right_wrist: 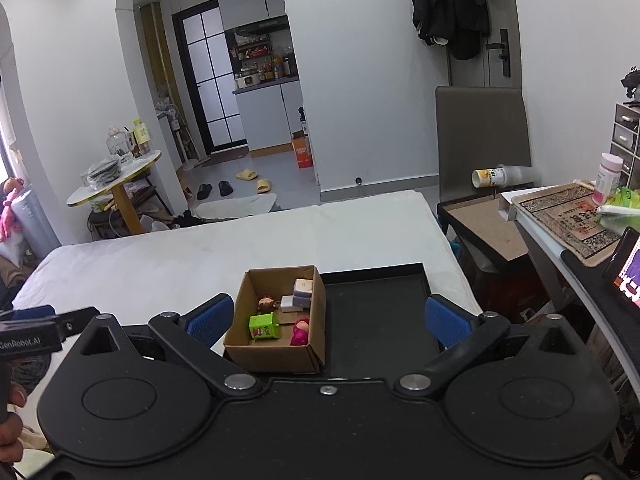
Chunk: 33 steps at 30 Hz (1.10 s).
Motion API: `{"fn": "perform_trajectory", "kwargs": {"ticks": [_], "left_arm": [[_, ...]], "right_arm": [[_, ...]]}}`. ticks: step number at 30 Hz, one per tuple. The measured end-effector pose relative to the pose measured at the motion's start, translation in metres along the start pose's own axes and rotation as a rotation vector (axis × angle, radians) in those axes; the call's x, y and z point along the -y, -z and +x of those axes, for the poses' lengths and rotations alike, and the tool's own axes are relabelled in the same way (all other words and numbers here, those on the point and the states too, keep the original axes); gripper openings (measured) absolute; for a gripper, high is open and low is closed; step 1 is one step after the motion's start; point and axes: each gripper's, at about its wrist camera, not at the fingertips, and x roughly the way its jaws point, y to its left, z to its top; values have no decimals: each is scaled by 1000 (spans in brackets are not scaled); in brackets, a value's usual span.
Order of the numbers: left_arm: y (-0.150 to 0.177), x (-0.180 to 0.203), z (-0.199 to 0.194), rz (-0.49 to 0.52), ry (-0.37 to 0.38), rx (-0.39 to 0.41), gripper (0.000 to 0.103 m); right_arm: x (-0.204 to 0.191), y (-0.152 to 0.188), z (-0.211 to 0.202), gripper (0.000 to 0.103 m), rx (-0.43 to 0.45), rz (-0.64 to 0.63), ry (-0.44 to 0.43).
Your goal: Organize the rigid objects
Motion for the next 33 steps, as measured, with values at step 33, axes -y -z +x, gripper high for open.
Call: {"fn": "perform_trajectory", "kwargs": {"ticks": [33], "left_arm": [[-3, 2, -19, 37, -21, 23, 99]], "right_arm": [[-19, 3, -12, 103, -25, -84, 16]]}}
